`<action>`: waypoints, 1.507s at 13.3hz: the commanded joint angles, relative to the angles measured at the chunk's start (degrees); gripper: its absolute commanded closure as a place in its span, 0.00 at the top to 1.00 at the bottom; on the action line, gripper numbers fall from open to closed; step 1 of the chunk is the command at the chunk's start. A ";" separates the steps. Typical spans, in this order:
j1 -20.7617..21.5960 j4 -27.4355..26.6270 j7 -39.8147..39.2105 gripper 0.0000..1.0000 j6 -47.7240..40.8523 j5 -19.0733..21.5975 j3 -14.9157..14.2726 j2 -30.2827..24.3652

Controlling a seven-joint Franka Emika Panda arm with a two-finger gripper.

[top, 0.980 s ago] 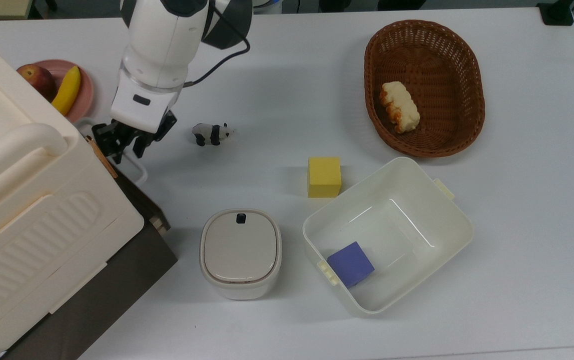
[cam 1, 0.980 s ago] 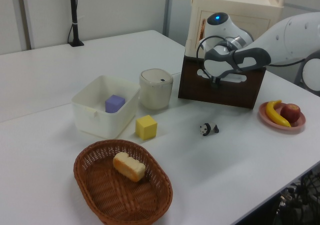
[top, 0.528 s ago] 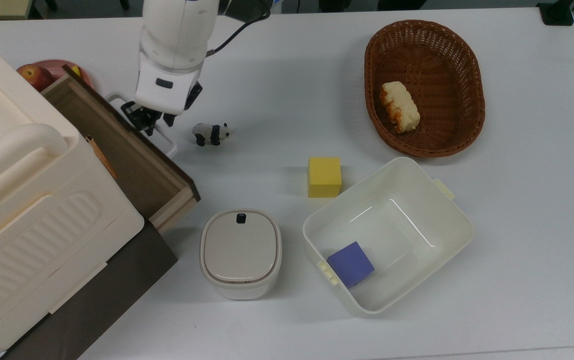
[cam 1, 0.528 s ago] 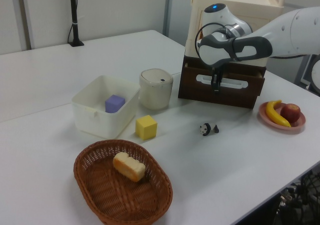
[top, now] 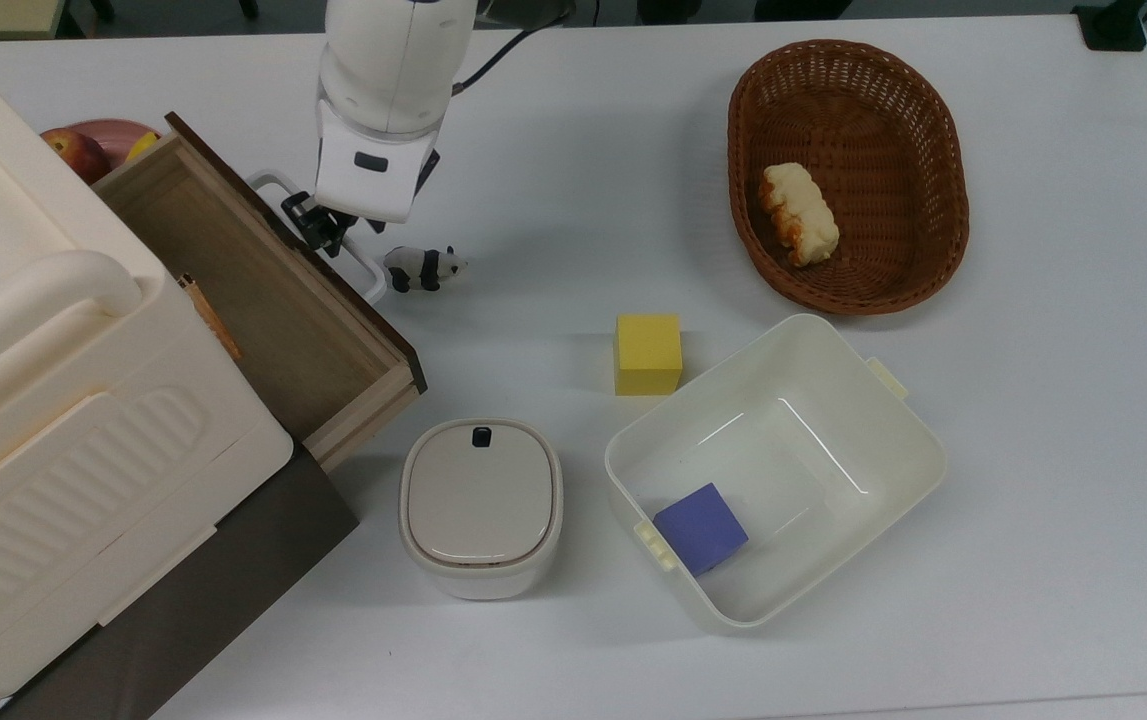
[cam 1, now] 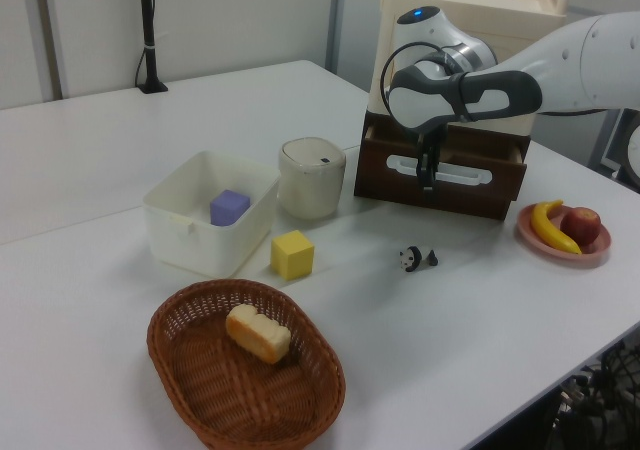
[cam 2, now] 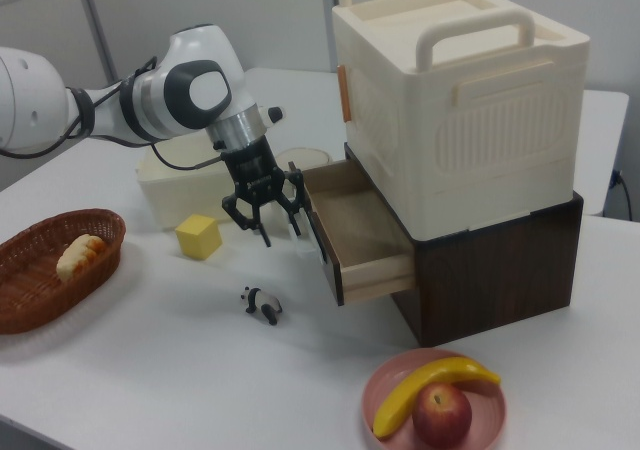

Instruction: Slide the drawer open

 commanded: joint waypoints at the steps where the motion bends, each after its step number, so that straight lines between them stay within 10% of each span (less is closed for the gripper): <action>1: 1.08 -2.31 -0.16 0.81 1.46 3.17 -0.36 -1.43; 3: 0.46 -2.05 -0.24 1.00 2.70 2.65 -0.53 -0.99; 15: -1.57 -2.14 -0.24 1.00 5.17 2.38 -0.88 -3.26; 20: 0.99 -1.87 9.47 1.00 -7.46 8.78 2.70 -8.98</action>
